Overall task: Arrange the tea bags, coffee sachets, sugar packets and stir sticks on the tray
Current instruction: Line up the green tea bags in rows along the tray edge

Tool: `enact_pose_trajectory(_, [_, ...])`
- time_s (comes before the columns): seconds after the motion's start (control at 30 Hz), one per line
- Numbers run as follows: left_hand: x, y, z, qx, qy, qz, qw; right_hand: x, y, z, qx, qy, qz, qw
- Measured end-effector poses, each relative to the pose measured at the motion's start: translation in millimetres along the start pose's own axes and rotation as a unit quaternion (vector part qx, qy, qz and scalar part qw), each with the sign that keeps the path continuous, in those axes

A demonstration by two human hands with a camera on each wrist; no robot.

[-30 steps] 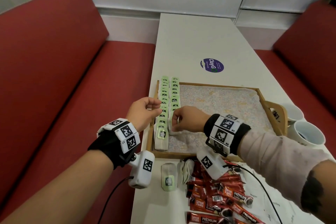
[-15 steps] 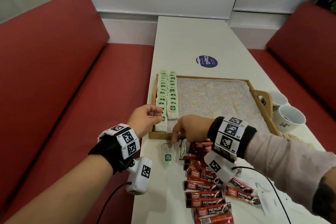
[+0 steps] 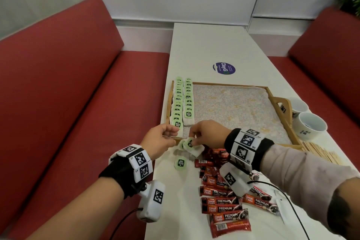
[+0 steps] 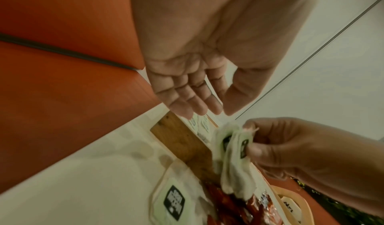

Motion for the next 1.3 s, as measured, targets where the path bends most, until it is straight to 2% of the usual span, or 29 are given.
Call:
enact_pose_trajectory(0.17, [-9.3,5.7,9.0,-0.01,0.044,-0.052,0.998,18.5,3.4,-9.4,0.024,-0.104,0.034,0.994])
enact_pose_trajectory(0.3, [-19.0,9.7,13.0,-0.011,0.043,-0.101,0.994,19.8,5.3,-17.2,0.035,-0.212,0.039,0.976])
enact_pose_trajectory(0.47, [-13.3,8.2,7.2,0.035,0.114,-0.058,0.991,15.4,1.7,-17.0,0.02,-0.25,0.061,0.966])
enact_pose_trajectory(0.57, [0.8,6.2,1.8,0.041,0.127,-0.001,0.991,9.0,1.8,-12.0,-0.006,-0.167,0.065,0.984])
enact_pose_trajectory(0.7, [13.1,5.8,-4.2,0.048,0.138,0.038,0.989,-14.4,3.5,-24.3,0.028,0.009,-0.006,1.0])
enact_pose_trajectory(0.83, [14.9,7.1,-3.7,0.046,0.141,0.036,0.988,-35.1,-0.9,-41.1,0.055,0.103,-0.047,0.992])
enact_pose_trajectory(1.1, [17.8,10.8,-3.1,0.041,0.143,0.037,0.988,-59.9,-6.2,-64.2,0.113,0.269,-0.058,0.955])
enact_pose_trajectory(1.3, [21.9,11.0,-5.1,0.04,0.142,0.044,0.988,-67.1,-8.7,-62.2,0.124,0.301,-0.061,0.943])
Point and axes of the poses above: each hand's wrist, its own y-axis away from the middle knuckle, its own x-axis out of the back of the hand, z = x × y, the point moved 7 cm from there along -y, towards the middle knuckle, and after that the axes turned 1 degree about -y, right-handed, at the moved point
